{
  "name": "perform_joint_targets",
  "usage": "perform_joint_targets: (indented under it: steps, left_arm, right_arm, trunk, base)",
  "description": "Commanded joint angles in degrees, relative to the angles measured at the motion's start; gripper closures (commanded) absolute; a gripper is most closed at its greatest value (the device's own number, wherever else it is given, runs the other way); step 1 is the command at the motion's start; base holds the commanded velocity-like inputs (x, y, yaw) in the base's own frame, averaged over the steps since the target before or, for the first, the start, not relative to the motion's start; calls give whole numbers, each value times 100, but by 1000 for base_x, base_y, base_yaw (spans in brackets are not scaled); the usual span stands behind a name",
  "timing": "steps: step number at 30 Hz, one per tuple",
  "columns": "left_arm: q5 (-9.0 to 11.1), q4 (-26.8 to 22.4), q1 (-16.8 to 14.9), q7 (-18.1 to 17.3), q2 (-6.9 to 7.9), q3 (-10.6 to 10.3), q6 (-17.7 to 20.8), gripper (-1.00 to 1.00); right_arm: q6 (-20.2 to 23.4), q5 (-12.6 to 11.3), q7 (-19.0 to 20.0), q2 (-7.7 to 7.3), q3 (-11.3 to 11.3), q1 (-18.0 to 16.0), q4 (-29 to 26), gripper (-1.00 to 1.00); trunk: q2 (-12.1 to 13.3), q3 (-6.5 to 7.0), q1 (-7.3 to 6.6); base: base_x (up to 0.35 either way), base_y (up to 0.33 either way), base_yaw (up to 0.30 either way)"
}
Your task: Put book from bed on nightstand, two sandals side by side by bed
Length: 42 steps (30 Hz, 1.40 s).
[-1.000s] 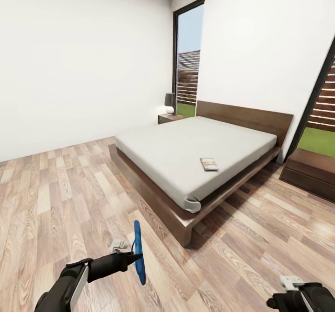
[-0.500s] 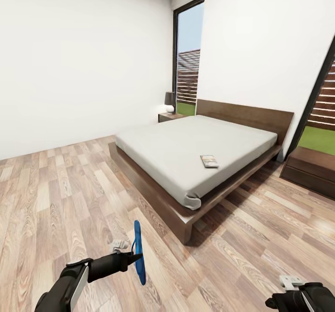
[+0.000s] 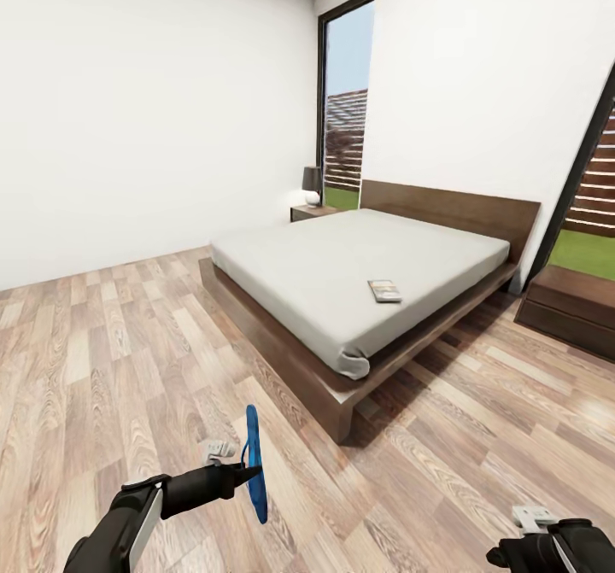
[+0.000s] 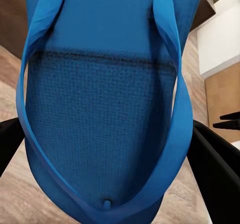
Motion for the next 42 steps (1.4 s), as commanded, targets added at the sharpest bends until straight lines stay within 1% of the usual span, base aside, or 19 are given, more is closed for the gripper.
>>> perform_joint_targets:
  steps: [1, 42]
  left_arm:
    - [-9, -5, -4, -30, -3, 18, 49, 100]
    - [-9, 3, -4, -22, -3, 18, 49, 100]
  right_arm:
    - [18, 60, 50, 5, -34, -4, -9, -100]
    - [-27, 66, 81, 27, -30, -4, -9, -100]
  trunk:
    - [-44, -24, 22]
    - [-1689, -760, 922]
  base:
    - [0, 0, 0]
    - [0, 0, 0]
